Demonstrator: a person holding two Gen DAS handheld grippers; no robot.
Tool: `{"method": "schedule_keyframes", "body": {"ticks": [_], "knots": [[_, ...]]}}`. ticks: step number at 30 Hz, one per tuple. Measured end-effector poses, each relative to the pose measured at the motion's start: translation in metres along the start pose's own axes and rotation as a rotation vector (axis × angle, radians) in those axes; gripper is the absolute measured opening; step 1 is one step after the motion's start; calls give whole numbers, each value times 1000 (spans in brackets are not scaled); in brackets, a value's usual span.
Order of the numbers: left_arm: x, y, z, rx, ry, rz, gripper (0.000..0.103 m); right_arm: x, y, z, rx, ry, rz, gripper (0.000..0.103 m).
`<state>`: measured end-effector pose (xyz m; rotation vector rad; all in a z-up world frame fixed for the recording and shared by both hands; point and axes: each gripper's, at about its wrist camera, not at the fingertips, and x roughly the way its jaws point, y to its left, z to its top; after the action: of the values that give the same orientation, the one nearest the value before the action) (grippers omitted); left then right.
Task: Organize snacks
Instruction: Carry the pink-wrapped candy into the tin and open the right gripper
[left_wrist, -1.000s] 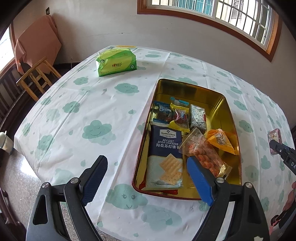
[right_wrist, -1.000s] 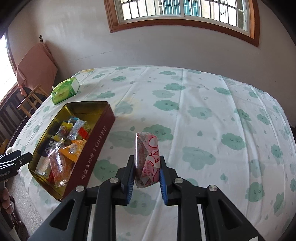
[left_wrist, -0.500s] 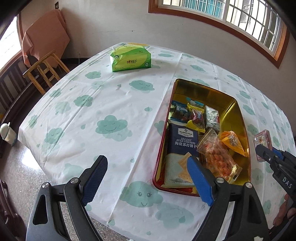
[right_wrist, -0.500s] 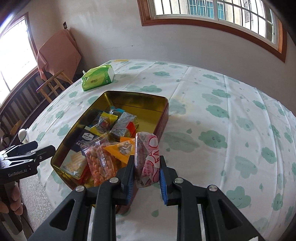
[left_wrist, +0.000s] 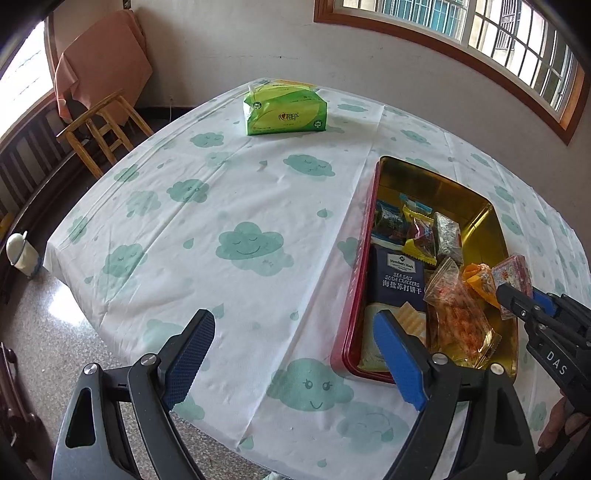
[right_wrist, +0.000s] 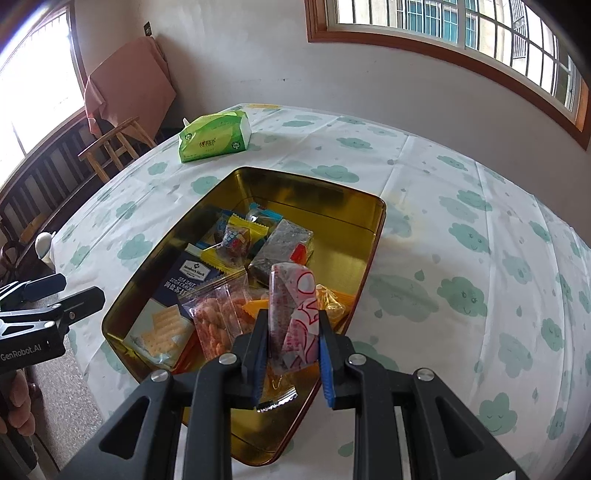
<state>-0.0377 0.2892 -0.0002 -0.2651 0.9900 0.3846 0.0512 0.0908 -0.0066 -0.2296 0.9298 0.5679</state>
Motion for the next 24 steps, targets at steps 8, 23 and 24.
{"method": "schedule_keyframes", "body": {"ticks": [8, 23, 24], "knots": [[3, 6, 0, -9, 9, 3, 85, 14, 9, -3, -26, 25, -28, 24], [5, 13, -2, -25, 11, 13, 85, 23, 15, -14, 27, 57, 39, 25], [5, 13, -2, -24, 10, 15, 85, 23, 14, -14, 35, 57, 40, 25]]}}
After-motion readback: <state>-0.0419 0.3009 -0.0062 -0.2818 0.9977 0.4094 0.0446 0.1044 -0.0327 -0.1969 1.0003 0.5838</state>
